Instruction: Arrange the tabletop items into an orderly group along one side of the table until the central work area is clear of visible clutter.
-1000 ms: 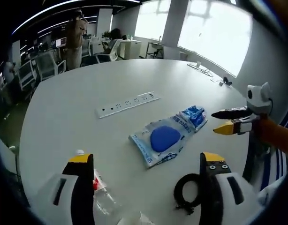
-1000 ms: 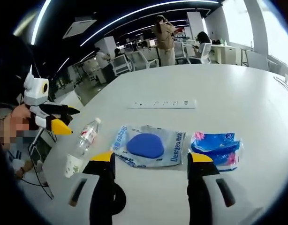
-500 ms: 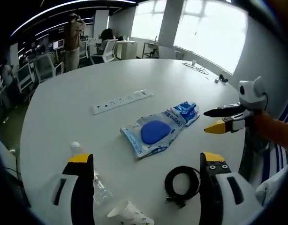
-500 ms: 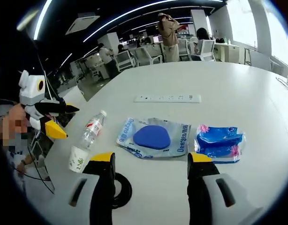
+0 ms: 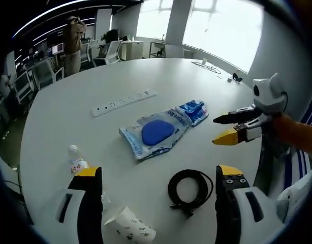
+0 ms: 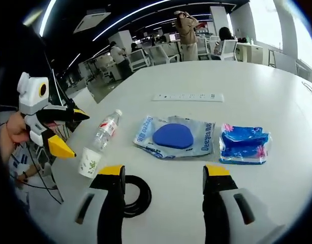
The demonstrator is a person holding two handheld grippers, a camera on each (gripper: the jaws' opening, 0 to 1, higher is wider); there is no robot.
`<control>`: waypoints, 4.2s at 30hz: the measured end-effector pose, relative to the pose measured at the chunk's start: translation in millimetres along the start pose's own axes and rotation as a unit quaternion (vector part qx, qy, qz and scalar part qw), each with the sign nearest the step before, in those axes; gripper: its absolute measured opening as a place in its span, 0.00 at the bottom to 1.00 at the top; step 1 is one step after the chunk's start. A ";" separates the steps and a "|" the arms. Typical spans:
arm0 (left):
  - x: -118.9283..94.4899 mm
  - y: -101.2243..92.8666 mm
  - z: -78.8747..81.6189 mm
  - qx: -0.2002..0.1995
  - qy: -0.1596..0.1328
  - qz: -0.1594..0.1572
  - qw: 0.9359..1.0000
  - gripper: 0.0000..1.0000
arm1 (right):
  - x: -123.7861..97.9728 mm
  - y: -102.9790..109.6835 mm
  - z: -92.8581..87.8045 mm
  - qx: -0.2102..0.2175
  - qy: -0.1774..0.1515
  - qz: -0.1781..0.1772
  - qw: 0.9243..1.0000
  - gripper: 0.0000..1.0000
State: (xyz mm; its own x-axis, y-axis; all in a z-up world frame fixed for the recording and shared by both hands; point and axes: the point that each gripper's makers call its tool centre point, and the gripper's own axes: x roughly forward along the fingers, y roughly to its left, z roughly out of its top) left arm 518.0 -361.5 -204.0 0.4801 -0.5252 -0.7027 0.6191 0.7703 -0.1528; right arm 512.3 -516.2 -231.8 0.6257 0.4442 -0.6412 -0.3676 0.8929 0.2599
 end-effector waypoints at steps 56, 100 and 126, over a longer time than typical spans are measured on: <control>83.8 -40.2 -107.6 0.041 0.170 -0.013 0.984 0.31 | 55.6 46.6 -101.6 -0.007 0.134 0.034 0.990 0.22; 86.2 -56.0 -75.5 0.024 0.138 -0.017 0.990 0.03 | 23.1 22.7 -62.3 0.025 0.088 0.014 0.996 0.00; 97.8 -93.1 -2.9 0.064 0.102 -0.053 0.991 0.03 | -20.6 -25.9 -21.6 0.040 0.030 -0.018 0.999 0.00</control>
State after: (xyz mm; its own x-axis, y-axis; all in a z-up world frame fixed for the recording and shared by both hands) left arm 505.5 -483.6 -260.5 0.2802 -0.5058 -0.8159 0.7392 0.6559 -0.1528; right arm 494.1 -550.1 -240.9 0.5938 0.4091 -0.6929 -0.2881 0.9121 0.2917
